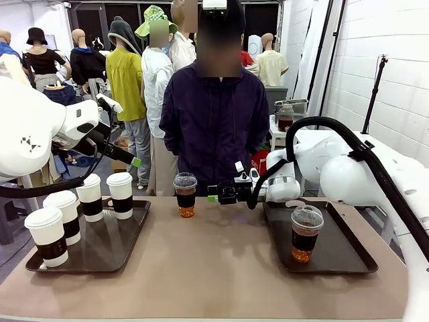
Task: Distribute the coffee onto the tray.
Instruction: Pick up another iced Americano from the middle of the table and place it on the right Handle tray.
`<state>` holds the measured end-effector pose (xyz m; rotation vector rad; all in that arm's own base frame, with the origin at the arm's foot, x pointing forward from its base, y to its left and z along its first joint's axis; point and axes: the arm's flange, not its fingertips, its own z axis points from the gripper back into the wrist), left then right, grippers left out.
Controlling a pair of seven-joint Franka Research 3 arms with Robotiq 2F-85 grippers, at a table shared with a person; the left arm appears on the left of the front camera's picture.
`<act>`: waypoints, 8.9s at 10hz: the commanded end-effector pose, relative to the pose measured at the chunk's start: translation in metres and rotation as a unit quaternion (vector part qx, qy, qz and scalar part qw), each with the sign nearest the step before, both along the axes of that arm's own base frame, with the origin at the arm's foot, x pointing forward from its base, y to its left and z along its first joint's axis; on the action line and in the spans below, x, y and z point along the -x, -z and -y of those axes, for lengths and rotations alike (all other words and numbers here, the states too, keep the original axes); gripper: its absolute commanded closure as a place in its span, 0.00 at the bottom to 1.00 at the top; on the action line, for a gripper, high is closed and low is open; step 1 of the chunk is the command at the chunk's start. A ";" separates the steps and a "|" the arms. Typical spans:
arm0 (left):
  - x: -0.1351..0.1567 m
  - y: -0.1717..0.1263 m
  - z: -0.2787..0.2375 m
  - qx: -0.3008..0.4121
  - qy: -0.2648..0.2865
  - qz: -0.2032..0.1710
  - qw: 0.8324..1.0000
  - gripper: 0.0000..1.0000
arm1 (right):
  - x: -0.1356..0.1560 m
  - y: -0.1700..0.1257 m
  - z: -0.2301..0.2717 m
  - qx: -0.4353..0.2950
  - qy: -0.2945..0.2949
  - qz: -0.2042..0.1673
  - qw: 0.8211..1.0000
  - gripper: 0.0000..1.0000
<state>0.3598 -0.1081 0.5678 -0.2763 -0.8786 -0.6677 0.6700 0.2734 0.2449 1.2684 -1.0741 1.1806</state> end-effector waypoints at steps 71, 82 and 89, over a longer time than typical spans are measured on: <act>-0.001 0.001 -0.002 0.002 0.001 -0.001 1.000 0.00 | 0.068 -0.018 0.288 0.011 0.100 -0.001 0.995 0.40; -0.001 0.001 -0.002 0.002 0.001 -0.001 1.000 0.00 | 0.065 0.027 0.294 0.008 0.112 -0.025 0.993 0.40; -0.001 0.001 -0.002 0.002 0.001 -0.001 1.000 0.00 | 0.071 0.010 0.309 0.038 0.120 -0.052 0.991 0.00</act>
